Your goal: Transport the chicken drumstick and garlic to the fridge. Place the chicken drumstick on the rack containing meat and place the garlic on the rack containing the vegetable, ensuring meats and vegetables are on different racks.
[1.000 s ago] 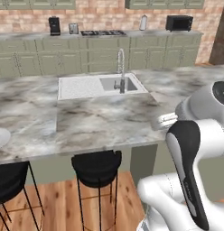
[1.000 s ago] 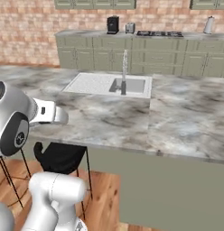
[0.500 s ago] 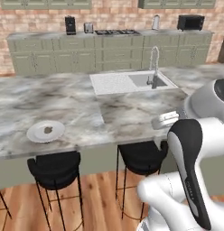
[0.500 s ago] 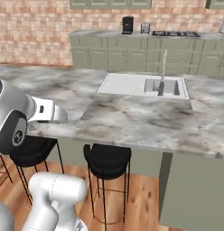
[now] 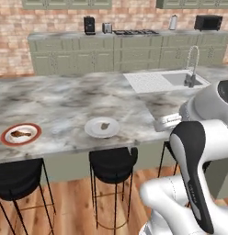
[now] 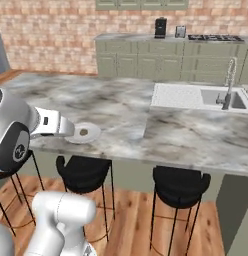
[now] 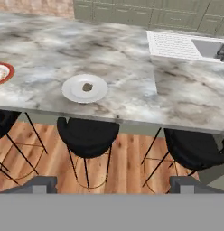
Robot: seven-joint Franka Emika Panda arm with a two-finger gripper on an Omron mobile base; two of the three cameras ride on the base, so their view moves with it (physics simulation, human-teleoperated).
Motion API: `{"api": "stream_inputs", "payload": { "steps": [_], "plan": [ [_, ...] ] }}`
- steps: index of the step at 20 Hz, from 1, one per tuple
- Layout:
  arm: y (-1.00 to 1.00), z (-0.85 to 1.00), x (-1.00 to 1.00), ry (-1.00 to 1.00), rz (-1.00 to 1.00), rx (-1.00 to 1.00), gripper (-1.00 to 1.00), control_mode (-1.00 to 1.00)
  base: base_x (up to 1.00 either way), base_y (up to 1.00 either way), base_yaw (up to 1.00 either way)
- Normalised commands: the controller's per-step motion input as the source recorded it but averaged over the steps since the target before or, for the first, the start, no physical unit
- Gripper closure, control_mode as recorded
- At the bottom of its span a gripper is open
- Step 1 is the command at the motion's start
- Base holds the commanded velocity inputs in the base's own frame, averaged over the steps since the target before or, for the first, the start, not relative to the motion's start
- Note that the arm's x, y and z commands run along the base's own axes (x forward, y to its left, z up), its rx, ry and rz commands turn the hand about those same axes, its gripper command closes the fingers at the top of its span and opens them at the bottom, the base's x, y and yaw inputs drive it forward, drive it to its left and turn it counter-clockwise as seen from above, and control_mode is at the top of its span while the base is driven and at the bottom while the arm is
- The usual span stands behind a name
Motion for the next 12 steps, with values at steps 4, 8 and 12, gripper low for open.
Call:
{"api": "stream_inputs", "payload": {
  "steps": [4,8,12],
  "plan": [
    [0.00,0.00,0.00,0.00,0.00,0.00,-1.00,1.00,0.00,1.00,0.00],
    [0.00,0.00,0.00,0.00,0.00,0.00,-1.00,1.00,0.00,0.67,-0.01],
    [0.00,0.00,0.00,0.00,0.00,0.00,-1.00,1.00,0.19,0.02,-0.04]
  ]
}}
